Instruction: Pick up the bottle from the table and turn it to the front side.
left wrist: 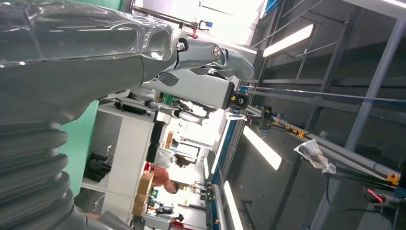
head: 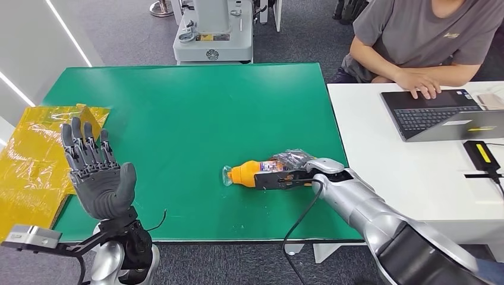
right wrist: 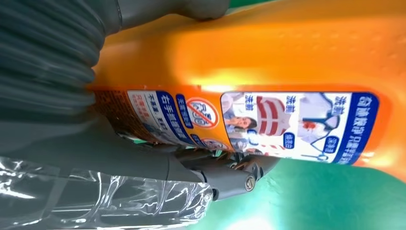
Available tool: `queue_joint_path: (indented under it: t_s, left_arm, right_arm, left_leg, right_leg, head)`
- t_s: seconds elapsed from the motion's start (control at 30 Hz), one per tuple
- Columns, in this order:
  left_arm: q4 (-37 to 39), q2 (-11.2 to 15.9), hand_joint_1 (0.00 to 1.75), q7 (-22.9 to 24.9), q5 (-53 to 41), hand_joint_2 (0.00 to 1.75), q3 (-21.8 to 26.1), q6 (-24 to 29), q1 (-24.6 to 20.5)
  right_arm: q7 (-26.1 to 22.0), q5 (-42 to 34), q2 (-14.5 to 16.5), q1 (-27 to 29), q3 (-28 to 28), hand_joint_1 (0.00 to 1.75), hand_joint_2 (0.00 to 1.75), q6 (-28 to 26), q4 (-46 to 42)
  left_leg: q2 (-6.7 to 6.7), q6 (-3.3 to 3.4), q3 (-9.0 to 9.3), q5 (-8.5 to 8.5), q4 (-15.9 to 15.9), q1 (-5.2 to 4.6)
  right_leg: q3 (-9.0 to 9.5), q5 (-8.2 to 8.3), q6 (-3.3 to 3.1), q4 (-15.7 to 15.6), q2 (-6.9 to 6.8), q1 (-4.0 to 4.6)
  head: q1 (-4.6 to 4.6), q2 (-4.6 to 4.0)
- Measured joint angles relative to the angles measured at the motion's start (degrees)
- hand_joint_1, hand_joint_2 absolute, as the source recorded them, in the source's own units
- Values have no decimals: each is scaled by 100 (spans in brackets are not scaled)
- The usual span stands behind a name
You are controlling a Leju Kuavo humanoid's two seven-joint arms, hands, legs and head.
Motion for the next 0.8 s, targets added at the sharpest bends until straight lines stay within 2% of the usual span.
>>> queue_joint_path:
  t_s: [0.33, 0.43, 0.6, 0.8]
  left_arm:
    - [-7, -2, 0, -42, -84, 175, 2, -126, 138]
    - [-31, -2, 0, -60, -128, 175, 4, -143, 185]
    - [-70, -2, 0, -61, -183, 175, 7, -125, 224]
    - [-69, -2, 0, -52, -178, 175, 6, -108, 221]
  right_arm:
    - [-32, 28, -47, 252, -52, 175, 175, -712, -237]
    - [-130, -17, -61, 418, -189, 175, 175, -1134, -473]
    - [-178, -190, -66, 961, -847, 175, 175, -2126, -1551]
    - [-105, -214, -65, 1452, -1423, 175, 175, -2526, -2672]
  left_leg:
    - [0, -1, -8, -1, 0, 0]
    - [0, -1, -11, -1, 0, 0]
    - [-5, -1, -17, -3, -1, 1]
    - [-6, 4, -20, -7, -2, 1]
  right_leg:
    - [-7, 0, 0, 0, 0, 0]
    - [-9, 0, 0, 1, 0, 0]
    - [-13, -7, -1, 1, -5, 1]
    - [-16, -13, -2, 1, -8, 1]
  head:
    - [1, 0]
    - [0, 0]
    - [-1, 0]
    - [0, 0]
